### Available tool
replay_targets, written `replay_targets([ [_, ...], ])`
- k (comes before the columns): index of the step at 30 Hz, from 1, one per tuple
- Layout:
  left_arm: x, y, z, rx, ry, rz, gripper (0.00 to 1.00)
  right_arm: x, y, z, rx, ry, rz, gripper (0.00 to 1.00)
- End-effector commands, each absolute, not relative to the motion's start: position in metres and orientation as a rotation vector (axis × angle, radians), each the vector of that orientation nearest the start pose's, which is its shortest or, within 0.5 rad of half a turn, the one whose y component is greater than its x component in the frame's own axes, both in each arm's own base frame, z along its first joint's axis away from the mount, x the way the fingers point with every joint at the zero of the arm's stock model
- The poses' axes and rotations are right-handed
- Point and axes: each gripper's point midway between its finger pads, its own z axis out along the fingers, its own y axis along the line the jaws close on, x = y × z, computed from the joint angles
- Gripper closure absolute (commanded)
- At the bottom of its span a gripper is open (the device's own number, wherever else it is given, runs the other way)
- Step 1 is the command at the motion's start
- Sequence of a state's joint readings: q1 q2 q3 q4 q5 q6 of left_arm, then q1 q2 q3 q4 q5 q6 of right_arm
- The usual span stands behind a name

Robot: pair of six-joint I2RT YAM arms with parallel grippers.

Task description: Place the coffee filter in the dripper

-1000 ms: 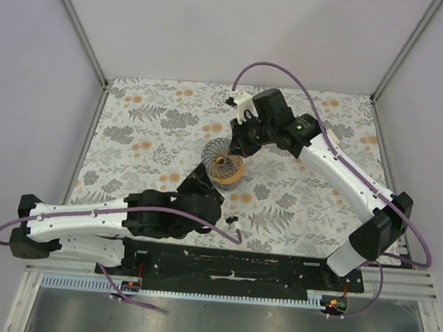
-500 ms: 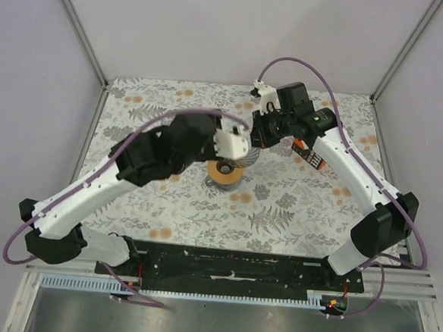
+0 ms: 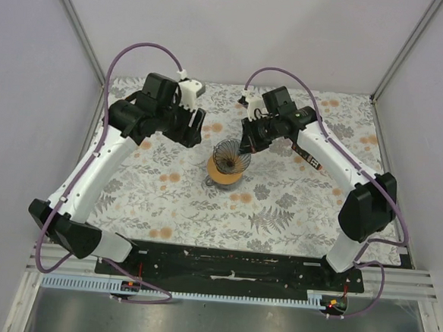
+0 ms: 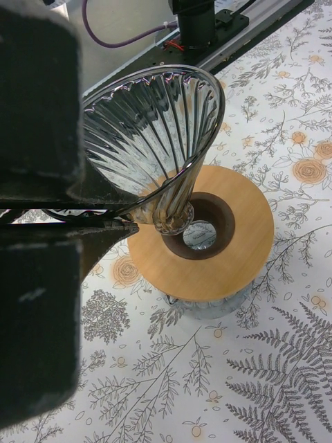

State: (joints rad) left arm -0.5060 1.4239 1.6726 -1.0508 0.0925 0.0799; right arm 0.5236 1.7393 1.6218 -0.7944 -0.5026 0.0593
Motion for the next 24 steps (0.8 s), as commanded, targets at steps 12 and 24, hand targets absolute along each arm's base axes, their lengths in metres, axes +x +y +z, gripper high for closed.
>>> replay_targets([
  [12, 0.306, -0.230, 0.270, 0.181, 2.282, -0.955, 0.40, 0.333, 0.312, 0.202, -0.820, 2.355, 0.935, 1.00],
  [24, 0.313, -0.224, 0.217, 0.116, 2.386, -0.892, 0.58, 0.340, 0.310, 0.189, -0.819, 2.384, 0.894, 1.00],
])
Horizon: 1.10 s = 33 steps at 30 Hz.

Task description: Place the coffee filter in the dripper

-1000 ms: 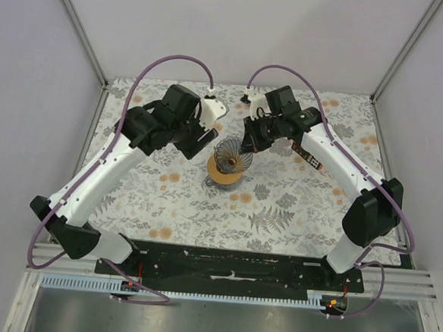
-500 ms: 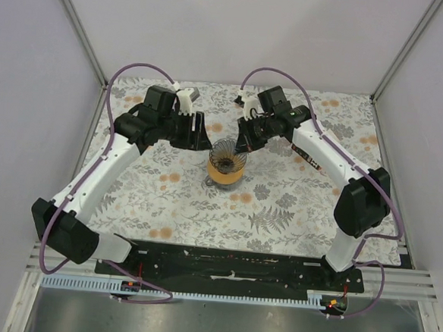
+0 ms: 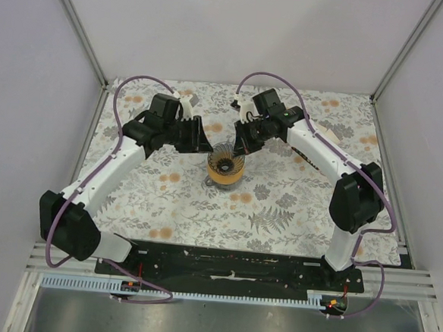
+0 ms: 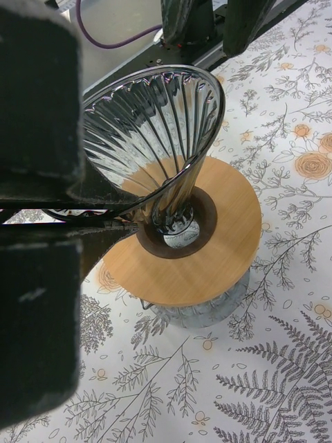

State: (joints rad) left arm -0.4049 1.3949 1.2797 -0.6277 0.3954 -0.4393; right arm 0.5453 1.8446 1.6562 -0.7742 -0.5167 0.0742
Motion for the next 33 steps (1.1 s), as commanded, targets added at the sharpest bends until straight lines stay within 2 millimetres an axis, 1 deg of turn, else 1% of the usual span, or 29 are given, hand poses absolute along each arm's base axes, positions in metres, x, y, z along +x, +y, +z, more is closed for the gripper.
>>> replay_targets([
  [1, 0.311, -0.227, 0.214, 0.115, 2.393, -0.914, 0.58, 0.340, 0.310, 0.188, -0.817, 2.388, 0.889, 1.00],
  [4, 0.309, -0.234, 0.210, 0.124, 2.402, -0.972, 0.58, 0.341, 0.310, 0.184, -0.822, 2.397, 0.885, 1.00],
  [7, 0.305, -0.237, 0.198, 0.105, 2.443, -1.001, 0.61, 0.342, 0.308, 0.176, -0.822, 2.416, 0.869, 1.00],
  [11, 0.299, -0.239, 0.184, 0.085, 2.480, -1.032, 0.65, 0.342, 0.308, 0.170, -0.819, 2.429, 0.865, 1.00],
  [12, 0.300, -0.238, 0.179, 0.079, 2.491, -1.018, 0.69, 0.342, 0.308, 0.168, -0.819, 2.436, 0.866, 1.00],
  [13, 0.300, -0.237, 0.175, 0.070, 2.500, -1.008, 0.74, 0.342, 0.309, 0.167, -0.822, 2.437, 0.867, 1.00],
  [15, 0.301, -0.234, 0.169, 0.046, 2.516, -0.986, 0.90, 0.343, 0.309, 0.164, -0.822, 2.445, 0.867, 1.00],
  [17, 0.301, -0.234, 0.164, 0.034, 2.536, -0.974, 0.98, 0.342, 0.307, 0.159, -0.818, 2.459, 0.861, 1.00],
  [21, 0.300, -0.231, 0.153, 0.002, 2.567, -0.949, 0.98, 0.340, 0.305, 0.147, -0.818, 2.489, 0.854, 1.00],
  [24, 0.298, -0.228, 0.138, -0.031, 2.610, -0.925, 0.98, 0.338, 0.304, 0.137, -0.816, 2.519, 0.863, 1.00],
  [29, 0.294, -0.225, 0.119, -0.063, 2.672, -0.898, 0.98, 0.335, 0.301, 0.119, -0.813, 2.562, 0.876, 1.00],
  [33, 0.292, -0.216, 0.096, -0.102, 2.738, -0.829, 0.98, 0.334, 0.298, 0.104, -0.799, 2.603, 0.866, 1.00],
])
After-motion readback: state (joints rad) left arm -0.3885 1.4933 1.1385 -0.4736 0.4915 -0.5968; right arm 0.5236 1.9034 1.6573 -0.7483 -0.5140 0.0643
